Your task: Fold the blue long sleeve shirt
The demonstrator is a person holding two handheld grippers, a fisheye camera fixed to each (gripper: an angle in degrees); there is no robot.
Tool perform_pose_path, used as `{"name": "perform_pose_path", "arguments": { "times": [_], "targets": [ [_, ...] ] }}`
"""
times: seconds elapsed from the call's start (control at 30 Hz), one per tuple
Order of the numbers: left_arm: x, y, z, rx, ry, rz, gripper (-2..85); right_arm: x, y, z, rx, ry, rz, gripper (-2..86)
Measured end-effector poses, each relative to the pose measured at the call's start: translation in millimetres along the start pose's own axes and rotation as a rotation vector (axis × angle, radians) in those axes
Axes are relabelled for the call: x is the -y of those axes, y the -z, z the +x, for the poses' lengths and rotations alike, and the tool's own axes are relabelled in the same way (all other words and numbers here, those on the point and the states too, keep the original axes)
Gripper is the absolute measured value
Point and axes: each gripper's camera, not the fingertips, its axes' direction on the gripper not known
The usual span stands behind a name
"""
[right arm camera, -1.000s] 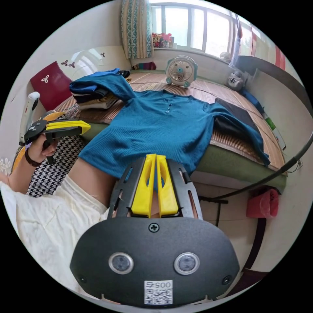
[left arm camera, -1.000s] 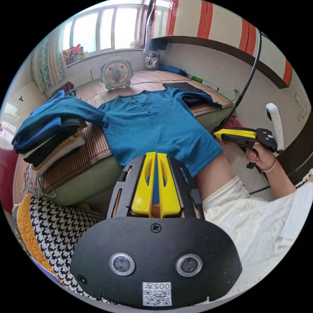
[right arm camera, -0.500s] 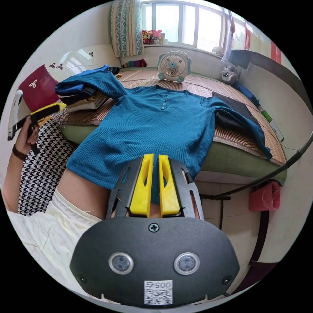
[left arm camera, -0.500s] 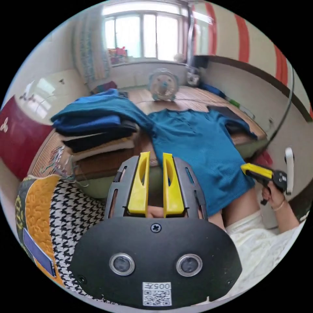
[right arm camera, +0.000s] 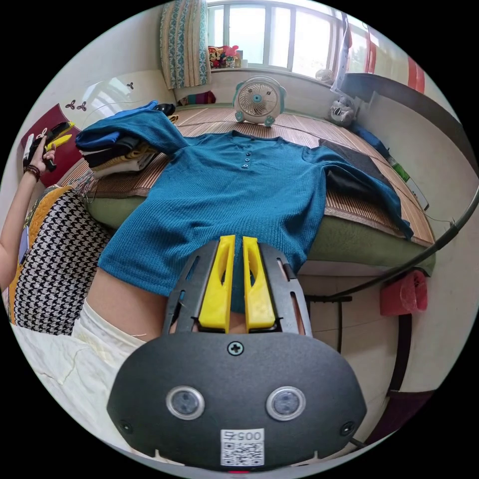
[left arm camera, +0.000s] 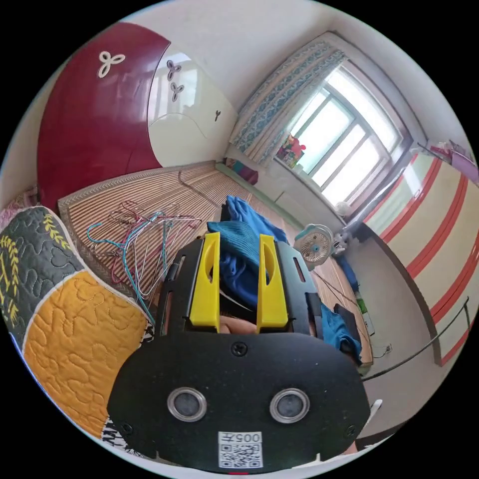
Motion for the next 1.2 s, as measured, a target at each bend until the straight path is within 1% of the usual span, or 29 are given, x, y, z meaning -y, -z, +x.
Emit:
{"name": "perform_pose_path", "arguments": {
  "times": [0.13,0.2,0.27,0.3,0.33,0.47,0.53,0.67,0.87,0.93,0.97,1.03,1.07,1.13,1.2],
  "targets": [
    [14.0,-28.0,-0.7,0.15,0.016,-0.082,11.0,-0.1,-2.0,-2.6,-0.012,-0.007,0.003,4.0],
    [17.0,-33.2,1.1,0.113,0.038,-0.087,8.7,-0.2,-2.9,-3.5,-0.02,-0.002,0.004,4.0],
    [19.1,-32.2,7.1,0.1,0.047,-0.061,6.1,0.2,-4.7,-2.7,-0.025,0.0,0.005,4.1],
    [19.4,-27.2,14.9,0.109,0.039,-0.013,4.4,0.3,-5.1,-2.1,-0.024,-0.001,0.005,4.1],
    [19.4,-21.7,26.4,0.111,0.01,0.038,2.5,0.6,-6.1,-0.5,-0.02,-0.003,0.006,4.0],
    [23.7,-20.8,79.6,0.157,-0.138,0.061,1.2,1.4,-10.0,7.6,0.01,-0.016,0.014,4.0],
    [24.6,-24.2,120.9,0.187,-0.223,0.08,0.7,2.0,-11.9,10.6,0.021,-0.015,0.017,4.0],
    [22.7,-38.2,188.3,0.168,-0.312,0.094,0.5,2.9,-16.3,17.9,0.05,-0.014,0.027,3.8],
    [-0.7,-100.0,330.9,0.122,-0.477,0.05,0.5,3.6,-23.7,31.2,0.097,-0.027,0.05,3.9],
    [-21.3,-135.0,400.3,0.086,-0.569,0.024,0.7,4.8,-25.8,35.5,0.109,-0.032,0.05,3.9],
    [-27.6,-144.6,417.9,0.075,-0.592,0.014,0.8,5.7,-27.1,38.4,0.117,-0.032,0.05,3.9],
    [-58.8,-186.0,487.9,0.021,-0.678,-0.047,1.4,6.7,-29.3,42.9,0.126,-0.029,0.05,3.8],
    [-68.5,-197.1,504.9,0.008,-0.702,-0.065,1.6,7.5,-30.7,46.6,0.136,-0.036,0.05,3.8],
    [-116.3,-246.4,569.0,-0.019,-0.806,-0.139,3.2,8.8,-32.9,52.3,0.153,-0.054,0.048,3.9],
    [-158.8,-288.7,607.9,-0.011,-0.876,-0.21,5.3,10.4,-34.7,56.4,0.159,-0.063,0.046,4.1]
  ]
}}
